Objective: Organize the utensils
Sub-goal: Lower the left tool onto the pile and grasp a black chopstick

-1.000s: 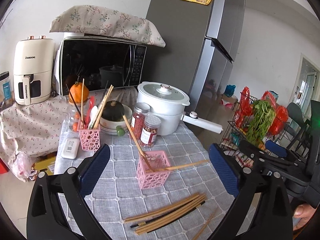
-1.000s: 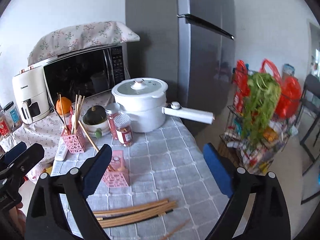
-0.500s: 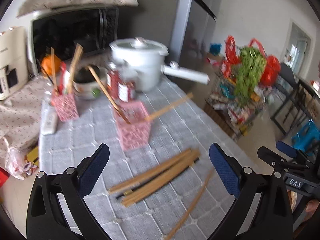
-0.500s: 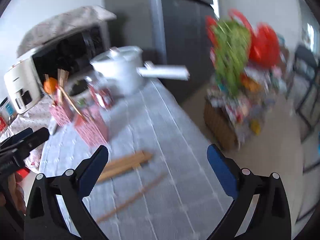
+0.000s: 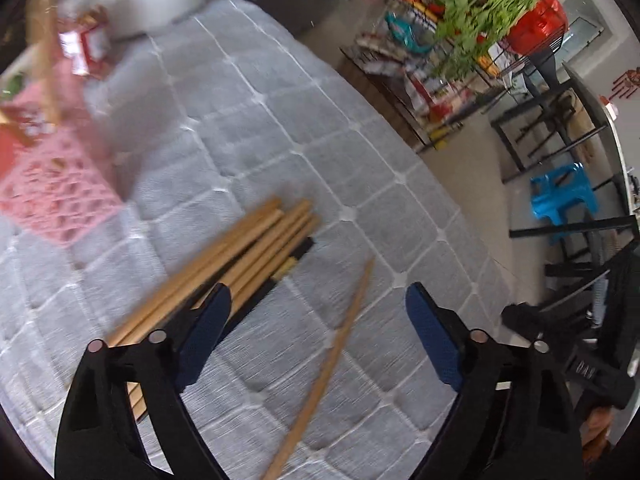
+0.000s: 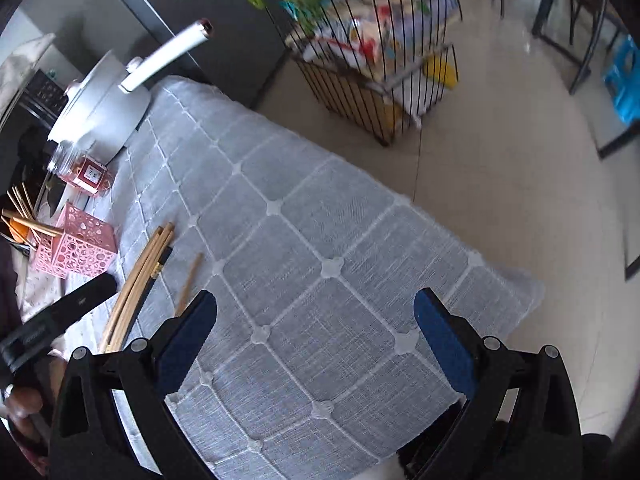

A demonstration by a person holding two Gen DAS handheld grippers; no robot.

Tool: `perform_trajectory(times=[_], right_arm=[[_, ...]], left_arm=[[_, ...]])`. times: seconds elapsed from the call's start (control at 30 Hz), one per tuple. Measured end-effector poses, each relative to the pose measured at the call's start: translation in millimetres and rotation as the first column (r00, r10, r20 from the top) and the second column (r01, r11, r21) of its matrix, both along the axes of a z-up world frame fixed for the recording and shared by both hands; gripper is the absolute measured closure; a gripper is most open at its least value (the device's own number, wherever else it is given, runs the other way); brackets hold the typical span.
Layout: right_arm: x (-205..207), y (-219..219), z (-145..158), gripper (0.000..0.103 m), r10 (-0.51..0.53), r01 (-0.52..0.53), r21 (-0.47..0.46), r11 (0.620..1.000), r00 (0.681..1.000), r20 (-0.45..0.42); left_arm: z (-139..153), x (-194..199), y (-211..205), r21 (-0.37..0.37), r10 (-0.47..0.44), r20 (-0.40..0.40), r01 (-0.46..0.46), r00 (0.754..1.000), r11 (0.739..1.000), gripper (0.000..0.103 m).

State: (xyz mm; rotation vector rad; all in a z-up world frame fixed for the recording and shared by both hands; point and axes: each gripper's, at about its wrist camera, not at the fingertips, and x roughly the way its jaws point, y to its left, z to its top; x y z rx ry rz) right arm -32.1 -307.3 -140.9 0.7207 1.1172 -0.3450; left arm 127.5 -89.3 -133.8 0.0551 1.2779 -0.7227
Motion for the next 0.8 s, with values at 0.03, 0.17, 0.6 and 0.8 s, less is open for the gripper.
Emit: perform_trajectory(times=[0.03, 0.17, 0.6, 0.8], right_arm=[[2.5, -0.6, -2.3, 0.007, 0.001, -0.001, 0.024, 1.0, 1.0, -0.008], [2.3, -2.4, -9.1, 0.007, 0.004, -0.002, 0.105, 0.994, 1.0, -0.021], [3.1, -6.1, -13.1, 0.007, -0.008, 0.015, 0.162, 0.987, 0.999, -0.046], [2.0, -6.6, -14.6, 0.007, -0.014, 0.023, 0.147, 0.989, 0.998, -0.058]], left_arm=[[-2.6, 4.4, -4.6, 0.002, -0.007, -0.016, 0.007, 1.0, 1.0, 0.02], [-14.5, 16.6, -25.9, 0.006, -0.06, -0.092, 0.061, 0.994, 0.998, 0.024], [-35.0, 16.1, -45.8, 0.105, -0.161, -0.09, 0.17, 0.983, 0.98, 0.041], [-35.2, 7.2, -37.8, 0.193, -0.198, -0.038, 0.202, 0.979, 0.96, 0.061]])
